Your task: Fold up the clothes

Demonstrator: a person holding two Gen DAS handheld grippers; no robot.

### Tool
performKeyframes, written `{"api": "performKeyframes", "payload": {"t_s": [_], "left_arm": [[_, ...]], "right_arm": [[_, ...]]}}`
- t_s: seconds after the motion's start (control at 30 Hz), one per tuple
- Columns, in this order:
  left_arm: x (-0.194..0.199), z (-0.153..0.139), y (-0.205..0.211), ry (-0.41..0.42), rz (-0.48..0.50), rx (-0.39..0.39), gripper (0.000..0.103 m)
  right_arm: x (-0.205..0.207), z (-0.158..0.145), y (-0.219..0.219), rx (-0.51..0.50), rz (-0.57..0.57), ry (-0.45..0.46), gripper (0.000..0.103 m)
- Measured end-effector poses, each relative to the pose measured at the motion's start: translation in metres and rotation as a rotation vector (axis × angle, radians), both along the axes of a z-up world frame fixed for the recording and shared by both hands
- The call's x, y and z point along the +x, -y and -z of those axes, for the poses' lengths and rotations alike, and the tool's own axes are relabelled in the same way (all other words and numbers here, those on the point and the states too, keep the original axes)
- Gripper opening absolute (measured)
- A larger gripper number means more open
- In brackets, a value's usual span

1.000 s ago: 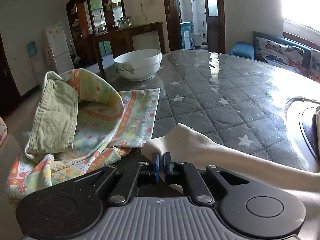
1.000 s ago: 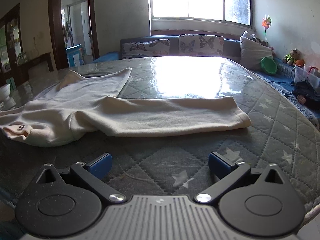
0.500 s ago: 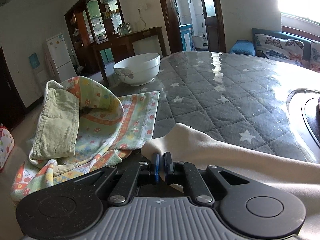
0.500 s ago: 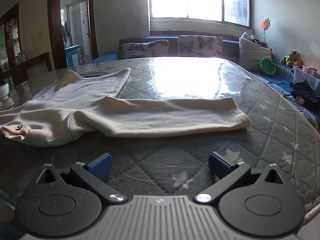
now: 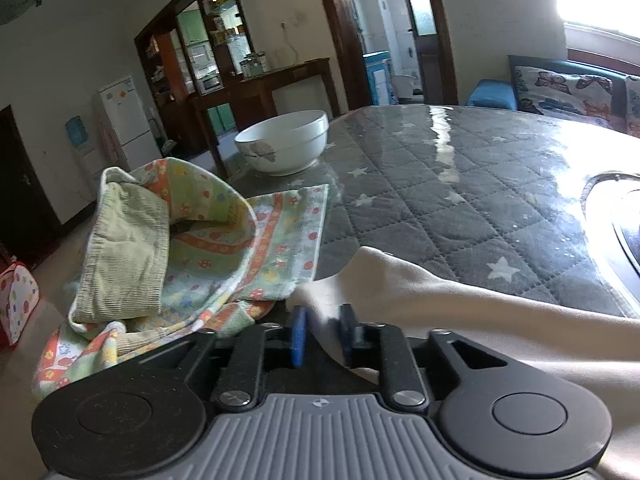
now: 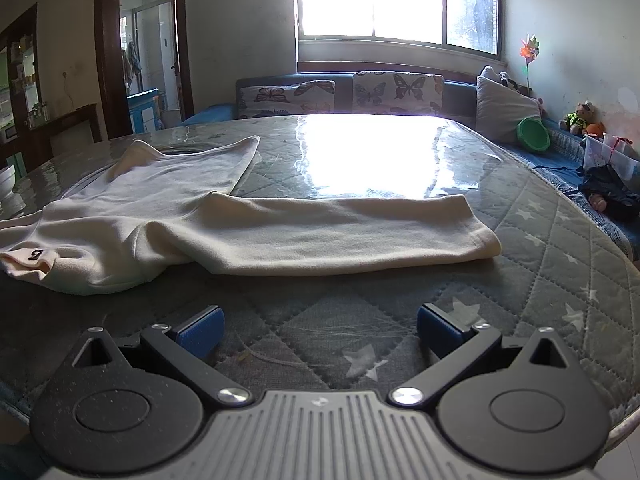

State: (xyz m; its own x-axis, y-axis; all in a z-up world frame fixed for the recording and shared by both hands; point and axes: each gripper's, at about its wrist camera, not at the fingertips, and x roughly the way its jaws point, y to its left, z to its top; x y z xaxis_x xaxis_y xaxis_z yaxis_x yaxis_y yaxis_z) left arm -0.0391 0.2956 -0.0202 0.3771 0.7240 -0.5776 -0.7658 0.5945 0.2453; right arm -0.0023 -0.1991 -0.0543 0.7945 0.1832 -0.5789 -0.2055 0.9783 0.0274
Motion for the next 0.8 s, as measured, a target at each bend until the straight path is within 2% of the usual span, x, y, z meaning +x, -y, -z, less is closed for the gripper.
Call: {"api": "performKeyframes", "payload": {"t_s": [0.07,0.13,0.17,0.33,0.4,0.57,0.7,0.8], "left_arm": [[-0.001,-0.001,-0.002,0.002,-0.001,-0.003,0.032],[-0.003,-0.001,-0.003,0.005,-0.004,-0.007,0.039],[-0.004,-0.002,-0.003,0.007,-0.005,-0.009,0.046],[-0.006,-0.004,0.001,0.013,0.004,-0.032,0.05],[-0.008,-0.006,0.003,0.019,0.009,-0.042,0.057],[-0.011,-0.012,0.01,0.035,0.02,-0.059,0.06],[-0.012,-0.022,0.018,0.065,0.037,-0.066,0.07],[-0.011,-0.034,0.032,0.095,0.081,-0.057,0.071]], "right_arm": [[0.0,0.0,0.0,0.0,0.001,0.003,0.103],[0.0,0.0,0.0,-0.001,0.001,0.004,0.103],[0.0,0.0,-0.001,-0.002,0.001,0.004,0.103],[0.0,0.0,-0.001,-0.002,0.001,0.006,0.103],[0.0,0.0,-0.001,-0.001,0.002,0.007,0.103],[-0.001,0.001,-0.001,-0.001,0.002,0.01,0.103],[-0.001,0.001,-0.001,0.0,0.002,0.014,0.103],[-0.001,0.001,-0.002,0.001,0.002,0.016,0.103]]}}
